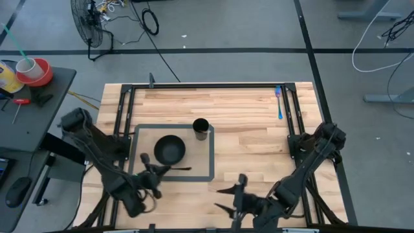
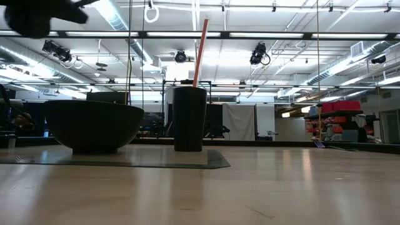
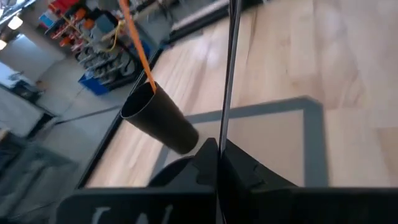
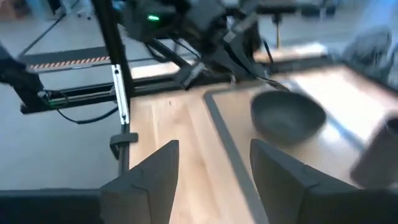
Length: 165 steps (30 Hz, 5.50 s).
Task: Pick & Place Utensil
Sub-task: Put the black spoon into the black bowl
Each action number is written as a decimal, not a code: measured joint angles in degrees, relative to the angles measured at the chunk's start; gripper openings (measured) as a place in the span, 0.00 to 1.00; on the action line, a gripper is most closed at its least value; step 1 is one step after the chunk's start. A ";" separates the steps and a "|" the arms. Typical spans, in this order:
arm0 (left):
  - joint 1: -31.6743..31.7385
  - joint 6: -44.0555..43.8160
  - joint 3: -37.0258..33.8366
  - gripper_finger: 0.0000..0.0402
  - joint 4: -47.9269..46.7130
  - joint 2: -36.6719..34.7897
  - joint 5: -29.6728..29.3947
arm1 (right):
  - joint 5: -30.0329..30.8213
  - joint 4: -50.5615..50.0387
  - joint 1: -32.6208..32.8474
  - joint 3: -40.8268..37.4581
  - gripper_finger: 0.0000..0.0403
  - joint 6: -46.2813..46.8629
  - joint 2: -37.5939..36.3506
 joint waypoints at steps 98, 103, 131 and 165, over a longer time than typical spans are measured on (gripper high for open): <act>-2.71 49.35 -42.93 0.70 104.25 -23.10 16.59 | -26.43 45.11 -17.93 -0.04 0.02 -72.18 15.30; -3.19 49.33 -42.93 0.69 104.19 -23.10 16.05 | -30.14 38.54 -21.13 -0.04 0.02 -69.72 15.30; -3.10 48.96 -42.93 0.69 104.28 -23.07 15.75 | -40.39 34.35 -30.98 -0.07 0.02 -71.85 20.08; -3.10 48.94 -42.93 0.69 104.26 -23.07 15.77 | -42.72 29.38 -31.37 -0.01 0.30 -61.51 20.08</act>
